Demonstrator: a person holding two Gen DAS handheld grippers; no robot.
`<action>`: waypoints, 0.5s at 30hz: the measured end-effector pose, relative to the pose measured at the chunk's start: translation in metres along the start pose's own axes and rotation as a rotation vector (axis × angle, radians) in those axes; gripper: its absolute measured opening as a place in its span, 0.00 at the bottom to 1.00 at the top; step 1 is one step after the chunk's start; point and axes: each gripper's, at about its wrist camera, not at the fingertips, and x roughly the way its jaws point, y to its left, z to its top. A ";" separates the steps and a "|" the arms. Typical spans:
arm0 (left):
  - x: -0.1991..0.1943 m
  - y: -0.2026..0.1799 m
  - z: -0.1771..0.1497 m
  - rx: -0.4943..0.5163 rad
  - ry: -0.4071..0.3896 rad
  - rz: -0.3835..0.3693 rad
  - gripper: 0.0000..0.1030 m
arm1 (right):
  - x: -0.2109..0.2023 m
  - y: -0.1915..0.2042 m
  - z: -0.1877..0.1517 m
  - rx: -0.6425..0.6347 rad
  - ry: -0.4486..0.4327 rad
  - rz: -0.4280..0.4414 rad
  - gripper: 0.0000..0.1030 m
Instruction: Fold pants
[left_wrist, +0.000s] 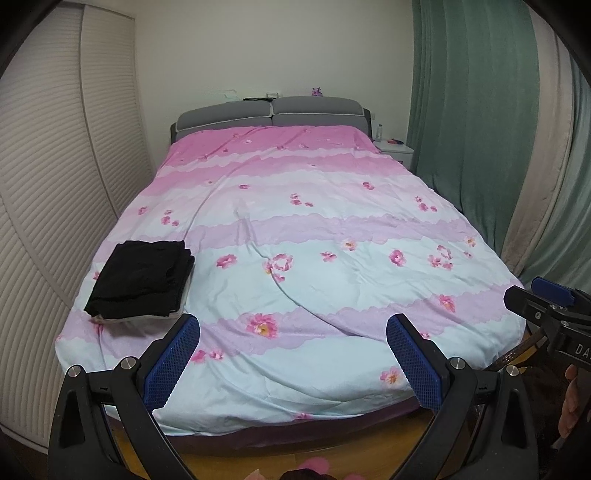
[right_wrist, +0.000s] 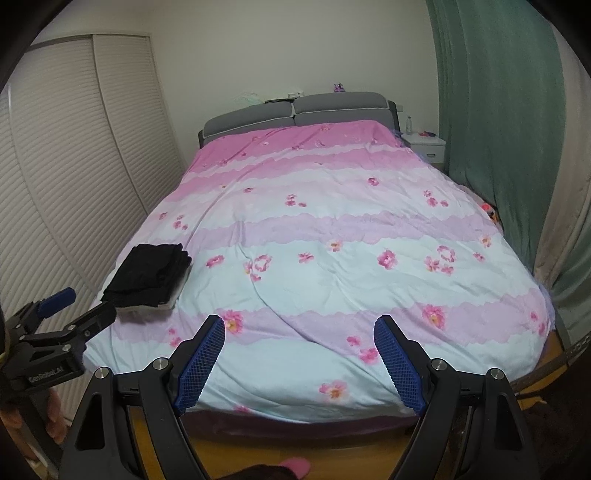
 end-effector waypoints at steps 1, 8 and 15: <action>-0.002 -0.002 -0.001 0.004 0.003 0.000 1.00 | -0.001 -0.002 -0.001 0.000 0.001 0.006 0.81; -0.021 -0.022 -0.007 0.041 -0.014 0.010 1.00 | -0.009 -0.013 -0.006 -0.015 -0.002 0.021 0.81; -0.035 -0.036 -0.008 0.066 -0.052 0.052 1.00 | -0.014 -0.015 -0.008 -0.019 -0.007 0.029 0.81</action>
